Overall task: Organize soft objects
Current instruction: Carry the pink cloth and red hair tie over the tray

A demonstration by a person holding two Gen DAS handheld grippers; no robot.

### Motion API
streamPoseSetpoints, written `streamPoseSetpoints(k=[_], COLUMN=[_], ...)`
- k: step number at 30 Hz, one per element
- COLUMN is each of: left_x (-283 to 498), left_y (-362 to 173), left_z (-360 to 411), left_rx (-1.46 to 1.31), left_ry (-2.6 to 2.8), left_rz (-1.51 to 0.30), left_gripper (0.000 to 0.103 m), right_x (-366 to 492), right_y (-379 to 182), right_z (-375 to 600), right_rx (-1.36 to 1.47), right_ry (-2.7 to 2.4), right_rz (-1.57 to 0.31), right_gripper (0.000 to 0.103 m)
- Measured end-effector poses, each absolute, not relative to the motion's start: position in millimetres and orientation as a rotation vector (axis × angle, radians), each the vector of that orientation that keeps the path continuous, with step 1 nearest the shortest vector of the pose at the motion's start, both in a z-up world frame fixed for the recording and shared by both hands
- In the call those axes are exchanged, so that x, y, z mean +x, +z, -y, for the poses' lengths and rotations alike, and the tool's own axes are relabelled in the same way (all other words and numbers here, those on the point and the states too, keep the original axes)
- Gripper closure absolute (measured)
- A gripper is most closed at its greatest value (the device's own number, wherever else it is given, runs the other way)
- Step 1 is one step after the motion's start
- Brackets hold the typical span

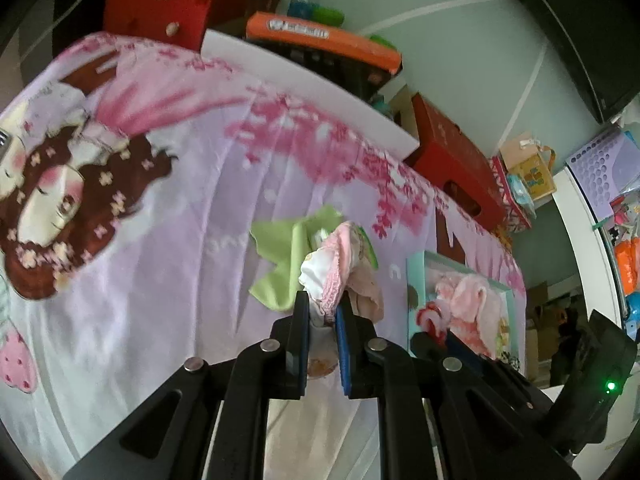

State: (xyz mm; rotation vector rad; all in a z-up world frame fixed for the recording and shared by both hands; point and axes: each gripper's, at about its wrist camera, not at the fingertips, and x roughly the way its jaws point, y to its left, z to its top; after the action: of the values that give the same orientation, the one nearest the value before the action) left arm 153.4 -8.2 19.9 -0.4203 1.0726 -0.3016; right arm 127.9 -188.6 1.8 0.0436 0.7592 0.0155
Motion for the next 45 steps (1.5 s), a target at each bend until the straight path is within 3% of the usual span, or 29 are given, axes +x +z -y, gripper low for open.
streamPoseSetpoints(k=[14,24,34,45], left_x=[146,133,109,96], left_y=[52,79,75,30], left_z=[13,65,149,215], left_rx=[-0.427,-0.373,-0.225,-0.074], left_ry=[-0.337,-0.519,-0.727,-0.798], left_rz=[-0.942,-0.822,-0.810,-0.928], left_gripper=[0.091,0.091,0.091,0.090], right_x=[112,76,53,54], right_y=[22,47,32,10], right_z=[204,288,362,381], right_rx=[0.067,0.195,0.333,0.372], right_ry=[-0.019,-0.248,-0.421,-0.433], right_rz=[-0.696,-0.610,-0.640,-0.705], right_gripper=[0.075,0.075,0.075,0.074])
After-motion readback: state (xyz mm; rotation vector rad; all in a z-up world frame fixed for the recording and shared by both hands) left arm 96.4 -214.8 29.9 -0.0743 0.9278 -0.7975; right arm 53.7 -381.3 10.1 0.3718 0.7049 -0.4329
